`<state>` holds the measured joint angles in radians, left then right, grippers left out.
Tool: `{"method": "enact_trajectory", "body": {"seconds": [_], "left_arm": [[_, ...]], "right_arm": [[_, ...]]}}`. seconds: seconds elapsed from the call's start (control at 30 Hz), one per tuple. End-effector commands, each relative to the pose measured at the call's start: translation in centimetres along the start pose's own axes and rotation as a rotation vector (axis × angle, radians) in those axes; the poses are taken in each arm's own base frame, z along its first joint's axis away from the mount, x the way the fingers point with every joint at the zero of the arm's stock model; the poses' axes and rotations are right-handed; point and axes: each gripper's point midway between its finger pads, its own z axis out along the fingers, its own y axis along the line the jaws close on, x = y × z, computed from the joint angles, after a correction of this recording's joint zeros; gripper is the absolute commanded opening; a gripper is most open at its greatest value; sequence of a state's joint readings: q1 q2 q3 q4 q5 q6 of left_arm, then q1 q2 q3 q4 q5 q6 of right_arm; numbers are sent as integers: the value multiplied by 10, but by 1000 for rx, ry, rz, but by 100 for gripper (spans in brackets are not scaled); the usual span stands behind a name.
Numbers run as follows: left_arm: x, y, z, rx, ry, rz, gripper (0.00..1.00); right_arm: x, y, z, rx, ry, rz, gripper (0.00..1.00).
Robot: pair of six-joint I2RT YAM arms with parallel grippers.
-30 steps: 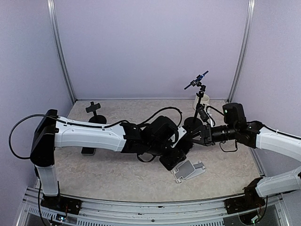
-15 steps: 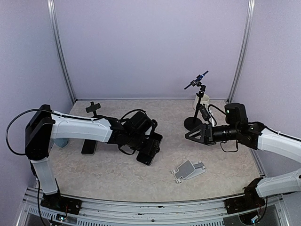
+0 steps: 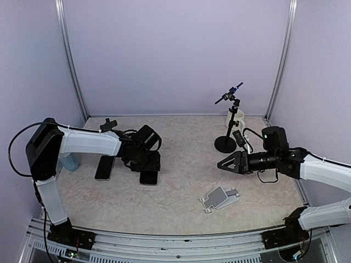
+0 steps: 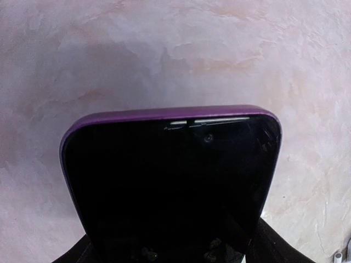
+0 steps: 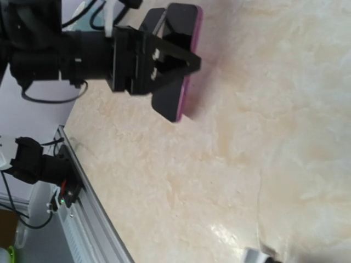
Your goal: Remove the phone from the phone stand
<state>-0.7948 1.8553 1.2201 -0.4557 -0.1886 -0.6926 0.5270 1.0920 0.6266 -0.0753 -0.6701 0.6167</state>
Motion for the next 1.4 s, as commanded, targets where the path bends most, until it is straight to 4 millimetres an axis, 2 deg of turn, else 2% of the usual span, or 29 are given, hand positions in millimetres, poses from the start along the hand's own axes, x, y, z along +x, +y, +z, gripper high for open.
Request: {"method": "enact_trajectory", "body": {"seconds": [0.0, 0.27, 0.47, 0.67, 0.87, 1.2, 1.37], "left_arm": [[-4, 20, 7, -68, -3, -55, 32], [-16, 41, 19, -105, -6, -96, 34], [-25, 47, 31, -132, -3, -70, 36], [-21, 52, 41, -165, 8, -62, 53], [-15, 61, 47, -199, 11, -66, 65], [-21, 61, 46, -204, -15, -28, 97], [-34, 46, 35, -170, -64, 7, 99]], "right_arm": [[4, -7, -6, 34, -27, -18, 68], [21, -18, -8, 51, -27, 26, 66], [29, -25, -8, 74, -6, 35, 66], [38, -32, -10, 102, 10, 58, 68], [45, -41, -11, 106, 20, 117, 69], [54, -53, -12, 142, 23, 150, 73], [61, -56, -13, 131, 6, 190, 69]]}}
